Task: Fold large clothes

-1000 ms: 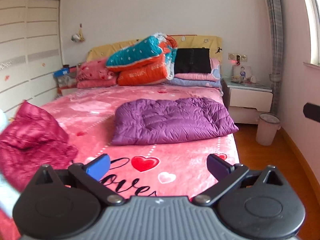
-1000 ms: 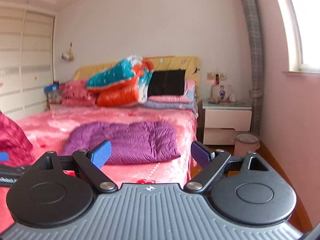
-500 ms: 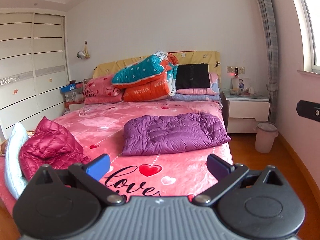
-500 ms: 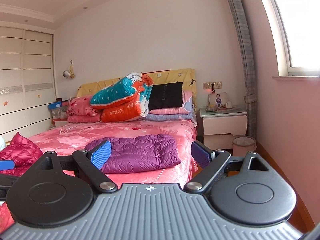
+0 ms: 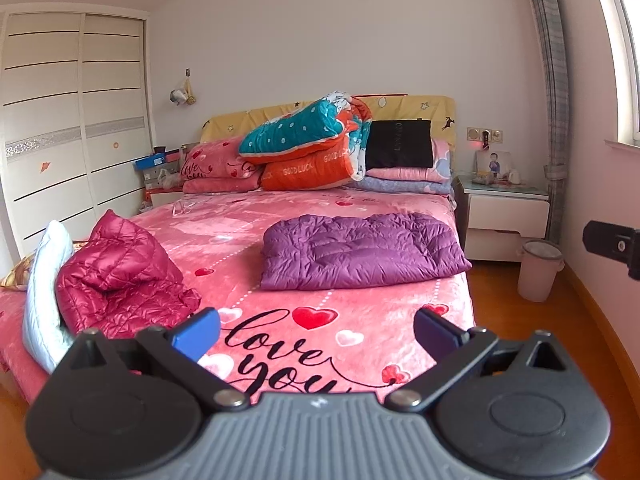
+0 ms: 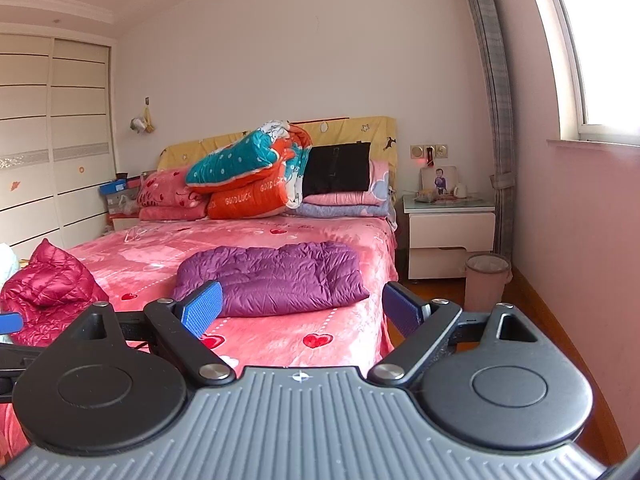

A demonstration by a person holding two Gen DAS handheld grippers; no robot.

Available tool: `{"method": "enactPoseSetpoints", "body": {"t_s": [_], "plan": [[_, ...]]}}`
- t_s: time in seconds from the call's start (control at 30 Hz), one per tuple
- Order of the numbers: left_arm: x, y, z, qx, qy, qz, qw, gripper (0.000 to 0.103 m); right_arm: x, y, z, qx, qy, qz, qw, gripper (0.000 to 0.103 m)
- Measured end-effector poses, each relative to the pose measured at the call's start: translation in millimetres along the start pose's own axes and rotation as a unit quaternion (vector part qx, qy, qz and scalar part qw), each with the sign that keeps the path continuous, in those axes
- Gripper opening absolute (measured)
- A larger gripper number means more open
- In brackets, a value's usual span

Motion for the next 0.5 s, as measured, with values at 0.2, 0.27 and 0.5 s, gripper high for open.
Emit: {"method": "enactPoseSetpoints", "body": {"t_s": [0.2, 0.27, 0.5], "plan": [[-2.1, 0.1, -1.8, 0.000, -0.001, -0.004, 1.0000, 0.102, -5.9, 7.1, 1.1, -0.002, 0.000, 0.004, 1.000, 0.103], [-0.3, 1.4, -0.8, -0.001, 0.000, -0.002, 1.0000, 0.102, -5.9, 7.6, 1.9, -0.004, -0.001, 0.003, 1.000, 0.103], [5.1, 6.6, -0.1, -0.006, 0.000, 0.006, 1.0000, 0.102, -0.9, 10.3, -1.1, -0.010, 0.003, 0.002, 1.000, 0.103]]}}
Point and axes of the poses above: each gripper's, at about its wrist camera, not at the fingertips, and x roughly the way its jaws point, z to its left, y to its underside, the point moved 10 cm from there along x, roughly the way its jaws point, and after that the axes turned 15 degrees about x, right-handed, at the moved point
